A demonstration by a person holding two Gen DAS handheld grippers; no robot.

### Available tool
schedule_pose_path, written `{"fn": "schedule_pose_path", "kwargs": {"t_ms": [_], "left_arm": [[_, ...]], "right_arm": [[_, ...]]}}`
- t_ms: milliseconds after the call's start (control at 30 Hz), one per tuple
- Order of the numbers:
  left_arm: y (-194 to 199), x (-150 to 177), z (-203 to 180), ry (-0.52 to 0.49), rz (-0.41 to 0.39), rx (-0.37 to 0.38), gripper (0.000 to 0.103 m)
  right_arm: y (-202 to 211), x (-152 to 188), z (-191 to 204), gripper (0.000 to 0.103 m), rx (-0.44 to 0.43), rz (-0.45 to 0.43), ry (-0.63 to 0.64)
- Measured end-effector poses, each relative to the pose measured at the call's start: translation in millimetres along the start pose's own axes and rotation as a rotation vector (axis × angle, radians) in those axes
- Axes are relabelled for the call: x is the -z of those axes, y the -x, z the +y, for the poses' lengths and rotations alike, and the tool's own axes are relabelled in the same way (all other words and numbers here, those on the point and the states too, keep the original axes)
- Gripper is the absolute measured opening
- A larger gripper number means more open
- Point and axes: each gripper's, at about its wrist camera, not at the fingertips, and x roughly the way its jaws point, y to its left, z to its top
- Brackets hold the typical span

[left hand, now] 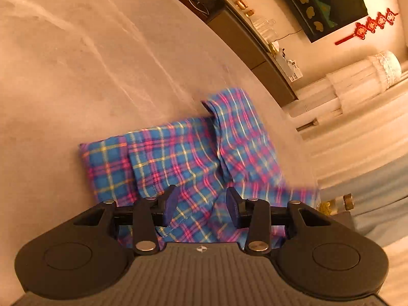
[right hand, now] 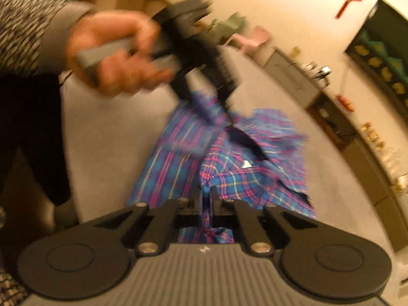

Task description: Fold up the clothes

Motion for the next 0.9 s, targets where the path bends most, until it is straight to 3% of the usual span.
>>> {"fn": "schedule_pose_path", "kwargs": {"t_ms": [67,133,267,433,500,567,633,667,767,800,900], "left_arm": [[5,4,-3,-0.019,-0.01,-0.024,0.044],[20,9,-17,-0.111,-0.042,-0.038,0.044],[45,40,-31,-0.233,-0.051,0.031,0.047],[39,73,-26,-0.192,0.039,0.169,0.047],[33,73,-24,-0.149,0.058,0.243,0.058],[22,71,-24,-0.123,0.07,0.239,0.072],[9,72,-28,-0.115,0.076,0.203,0.072],[5,73,-31,-0.123,0.073,0.196,0.069],[-6,77,-40,-0.159,0.062,0.189,0.01],[-3,78,-42,-0.168,0.049,0.19,0.003],[23,82,-45,-0.19,-0.009,0.202,0.002]], "right_arm": [[-4,6,7,0.004,-0.01,0.009,-0.007],[-7,8,9,0.004,-0.007,0.012,-0.023],[-3,2,2,0.004,0.017,-0.003,-0.043],[-3,-4,-5,0.005,0.011,-0.032,-0.104],[-2,-5,-10,0.005,-0.022,-0.047,-0.153],[-3,-3,-15,0.005,-0.052,-0.051,-0.196],[-3,1,-20,0.005,-0.063,-0.06,-0.232],[-2,2,-23,0.005,-0.067,-0.066,-0.25],[3,3,-29,0.005,-0.089,-0.092,-0.285],[4,4,-30,0.005,-0.095,-0.097,-0.291],[10,7,-34,0.006,-0.098,-0.117,-0.273]]}}
